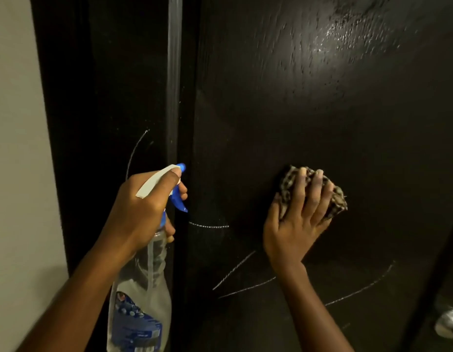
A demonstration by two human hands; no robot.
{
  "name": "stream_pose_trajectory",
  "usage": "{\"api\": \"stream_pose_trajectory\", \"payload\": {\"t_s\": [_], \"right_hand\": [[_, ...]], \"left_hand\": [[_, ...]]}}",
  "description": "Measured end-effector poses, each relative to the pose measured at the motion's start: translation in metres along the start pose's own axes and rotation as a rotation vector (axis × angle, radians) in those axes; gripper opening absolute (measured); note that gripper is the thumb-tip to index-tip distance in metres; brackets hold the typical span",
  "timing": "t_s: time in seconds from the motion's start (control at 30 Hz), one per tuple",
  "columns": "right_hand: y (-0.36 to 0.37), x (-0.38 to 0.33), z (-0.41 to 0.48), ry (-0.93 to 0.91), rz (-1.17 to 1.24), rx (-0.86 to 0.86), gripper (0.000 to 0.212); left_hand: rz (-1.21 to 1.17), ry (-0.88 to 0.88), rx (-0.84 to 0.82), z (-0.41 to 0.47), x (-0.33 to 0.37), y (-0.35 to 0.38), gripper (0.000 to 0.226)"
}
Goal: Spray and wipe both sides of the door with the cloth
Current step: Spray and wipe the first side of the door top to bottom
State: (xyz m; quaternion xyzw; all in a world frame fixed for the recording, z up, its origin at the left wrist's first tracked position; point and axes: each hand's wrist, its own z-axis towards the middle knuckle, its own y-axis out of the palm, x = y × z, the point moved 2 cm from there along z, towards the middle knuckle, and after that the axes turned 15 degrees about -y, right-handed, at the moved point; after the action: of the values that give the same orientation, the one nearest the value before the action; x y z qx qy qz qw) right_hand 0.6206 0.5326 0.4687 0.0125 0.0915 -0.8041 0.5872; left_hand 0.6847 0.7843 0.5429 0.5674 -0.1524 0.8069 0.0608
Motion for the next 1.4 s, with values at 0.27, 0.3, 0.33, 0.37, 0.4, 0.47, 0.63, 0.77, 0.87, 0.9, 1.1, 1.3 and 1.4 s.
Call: {"api": "stream_pose_trajectory", "payload": {"t_s": [0.27, 0.3, 0.33, 0.37, 0.4, 0.47, 0.63, 0.77, 0.87, 0.9, 1.1, 1.3, 1.4], "right_hand": [[0.021, -0.049, -0.014, -0.749, -0.109, -0.187, 0.074], [0.017, -0.038, -0.002, -0.670, -0.117, -0.139, 0.073], [0.013, -0.029, 0.011, -0.508, -0.110, -0.068, 0.074], [0.010, -0.026, 0.023, -0.296, -0.092, 0.018, 0.074], [0.010, -0.030, 0.031, -0.094, -0.066, 0.094, 0.074], [0.015, -0.054, 0.033, 0.039, -0.055, 0.125, 0.074], [0.017, -0.057, -0.004, -0.653, -0.112, -0.214, 0.076], [0.004, -0.056, 0.036, -0.185, 0.081, -0.035, 0.068], [0.004, -0.070, 0.079, -0.084, 0.099, 0.072, 0.067], [0.006, -0.078, 0.095, -0.102, 0.077, 0.089, 0.067], [0.030, -0.148, 0.108, -0.480, -0.039, -0.031, 0.065], [0.025, -0.107, 0.114, -0.658, -0.139, -0.022, 0.066], [0.023, -0.119, 0.142, -0.191, -0.064, 0.132, 0.069]], "left_hand": [[-0.009, 0.061, -0.160, 0.026, 0.000, -0.024, 0.042], [-0.012, 0.061, -0.184, 0.028, -0.001, -0.027, 0.042], [-0.015, 0.061, -0.208, 0.031, -0.002, -0.029, 0.042], [-0.019, 0.062, -0.229, 0.033, -0.003, -0.030, 0.042], [-0.025, 0.064, -0.246, 0.035, -0.003, -0.031, 0.042], [-0.032, 0.065, -0.274, 0.038, -0.003, -0.032, 0.043], [-0.048, 0.076, -0.337, 0.044, 0.000, -0.030, 0.042], [-0.054, 0.064, -0.361, 0.046, 0.001, -0.028, 0.044], [-0.081, 0.048, -0.351, 0.047, 0.001, -0.032, 0.046], [-0.093, 0.048, -0.335, 0.048, 0.001, -0.035, 0.046], [-0.117, 0.117, -0.135, 0.055, 0.004, -0.064, 0.042], [-0.092, 0.093, -0.131, 0.061, 0.000, -0.074, 0.042], [-0.077, 0.089, -0.136, 0.061, -0.004, -0.078, 0.041]]}}
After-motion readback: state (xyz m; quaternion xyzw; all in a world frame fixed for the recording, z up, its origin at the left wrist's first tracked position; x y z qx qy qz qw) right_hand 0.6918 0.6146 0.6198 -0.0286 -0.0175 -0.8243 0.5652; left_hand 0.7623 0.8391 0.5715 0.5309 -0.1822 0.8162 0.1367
